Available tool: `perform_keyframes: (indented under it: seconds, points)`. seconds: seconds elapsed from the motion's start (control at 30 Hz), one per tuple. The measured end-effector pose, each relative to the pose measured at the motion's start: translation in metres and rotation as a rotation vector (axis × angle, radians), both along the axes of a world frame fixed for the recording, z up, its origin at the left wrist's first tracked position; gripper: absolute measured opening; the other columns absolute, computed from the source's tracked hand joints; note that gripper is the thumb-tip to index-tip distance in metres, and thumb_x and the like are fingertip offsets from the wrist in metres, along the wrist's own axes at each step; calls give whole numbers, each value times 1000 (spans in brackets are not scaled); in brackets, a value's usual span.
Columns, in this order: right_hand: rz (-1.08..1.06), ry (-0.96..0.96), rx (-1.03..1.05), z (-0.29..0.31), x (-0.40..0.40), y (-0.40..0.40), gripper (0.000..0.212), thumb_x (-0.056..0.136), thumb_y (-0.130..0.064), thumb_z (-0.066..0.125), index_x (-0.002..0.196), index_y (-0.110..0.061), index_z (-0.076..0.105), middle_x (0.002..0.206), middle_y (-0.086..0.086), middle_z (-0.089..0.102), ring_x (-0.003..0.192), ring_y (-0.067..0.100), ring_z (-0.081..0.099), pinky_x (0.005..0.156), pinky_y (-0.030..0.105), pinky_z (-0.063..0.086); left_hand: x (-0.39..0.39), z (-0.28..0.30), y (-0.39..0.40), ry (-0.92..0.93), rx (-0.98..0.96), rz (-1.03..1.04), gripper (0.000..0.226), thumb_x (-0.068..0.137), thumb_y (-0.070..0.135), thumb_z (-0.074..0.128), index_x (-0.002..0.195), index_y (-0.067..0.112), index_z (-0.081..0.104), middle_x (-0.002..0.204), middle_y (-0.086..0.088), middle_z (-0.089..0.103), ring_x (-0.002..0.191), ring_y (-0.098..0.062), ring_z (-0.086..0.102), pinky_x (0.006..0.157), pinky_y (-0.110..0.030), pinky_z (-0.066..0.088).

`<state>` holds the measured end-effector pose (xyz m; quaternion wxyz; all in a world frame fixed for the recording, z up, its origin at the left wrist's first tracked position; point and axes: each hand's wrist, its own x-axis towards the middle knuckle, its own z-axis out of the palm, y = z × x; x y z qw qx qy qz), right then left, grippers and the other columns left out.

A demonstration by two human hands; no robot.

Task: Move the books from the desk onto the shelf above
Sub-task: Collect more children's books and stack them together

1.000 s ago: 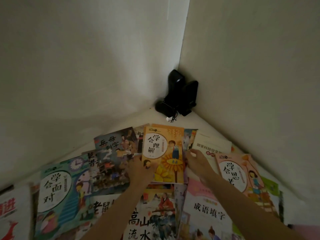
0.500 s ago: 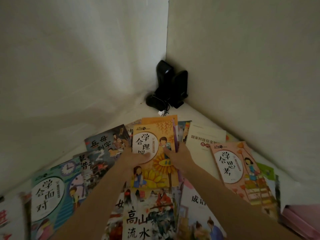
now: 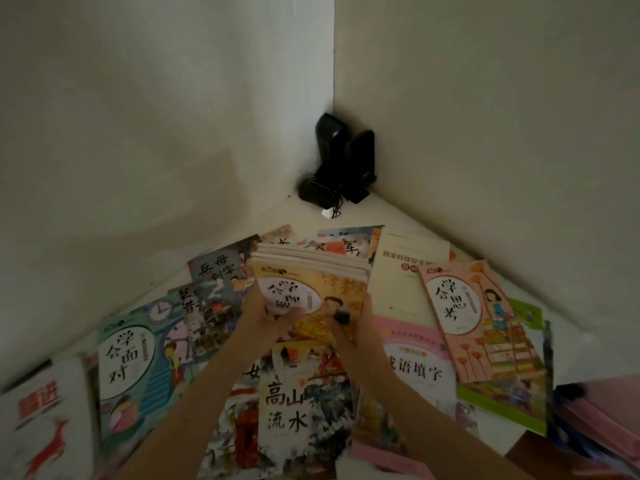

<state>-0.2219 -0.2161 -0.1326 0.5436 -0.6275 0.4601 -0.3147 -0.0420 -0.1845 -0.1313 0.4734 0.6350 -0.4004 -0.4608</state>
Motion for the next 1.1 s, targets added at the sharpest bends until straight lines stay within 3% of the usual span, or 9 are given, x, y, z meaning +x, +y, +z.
perform_keyframes:
  seconds: [0.13,0.27,0.37,0.47,0.57,0.63,0.77,0.93,1.1]
  points:
    - [-68,-39,-10,12,-14,0,38,93,-10,60,125,-13,40,100,-4,59,83,1,60,68,14,49,-23,20,-1,19,-60,81,69,82,-4,68,137,21,34,126,3,55,108,-8,60,72,-16,56]
    - [-102,185,92,23,-70,12,33,89,-29,66,114,-16,48,87,-2,58,66,8,56,55,19,46,-66,15,6,-122,224,67,74,69,35,83,130,19,45,118,4,63,98,-10,64,61,-15,56]
    - [-224,392,217,7,-118,42,46,80,-45,71,115,-18,55,98,2,64,84,19,63,72,37,56,-110,-5,22,-170,436,-113,68,68,45,82,125,20,55,111,3,68,93,-12,67,66,-24,59]
    - [-256,583,326,-16,-142,56,55,81,-46,70,122,-15,50,117,9,57,94,21,58,81,37,53,-144,-35,27,-272,575,-169,113,40,78,73,135,25,45,133,-5,55,113,-23,58,85,-36,57]
    - [-269,700,292,-25,-146,59,59,88,-43,62,133,-12,38,129,11,42,108,24,49,87,28,42,-166,-38,22,-407,638,-125,110,62,62,77,148,20,21,150,-13,27,139,-33,26,113,-48,31]
    - [-287,741,239,-30,-144,62,64,90,-47,58,138,-13,33,132,11,40,118,28,45,93,34,41,-170,-29,19,-482,617,-79,106,68,55,78,148,14,21,147,-11,36,140,-34,25,115,-49,23]
    - [-324,717,297,-32,-137,61,57,86,-47,64,126,-12,43,116,11,54,104,28,55,83,39,51,-164,-15,19,-297,571,32,88,60,30,90,130,12,40,120,-8,62,111,-28,59,93,-45,51]
    - [-324,497,369,-29,-126,67,70,81,-38,72,137,-14,38,124,5,56,111,24,55,86,33,48,-143,2,27,-139,516,131,82,62,8,89,126,12,36,109,-4,58,94,-20,57,80,-33,52]
    - [-295,283,404,9,-124,58,38,80,-39,74,109,-17,63,97,-3,68,86,12,64,74,32,56,-121,43,8,-200,538,-182,25,78,14,79,95,26,64,93,9,68,94,-15,64,69,-23,51]
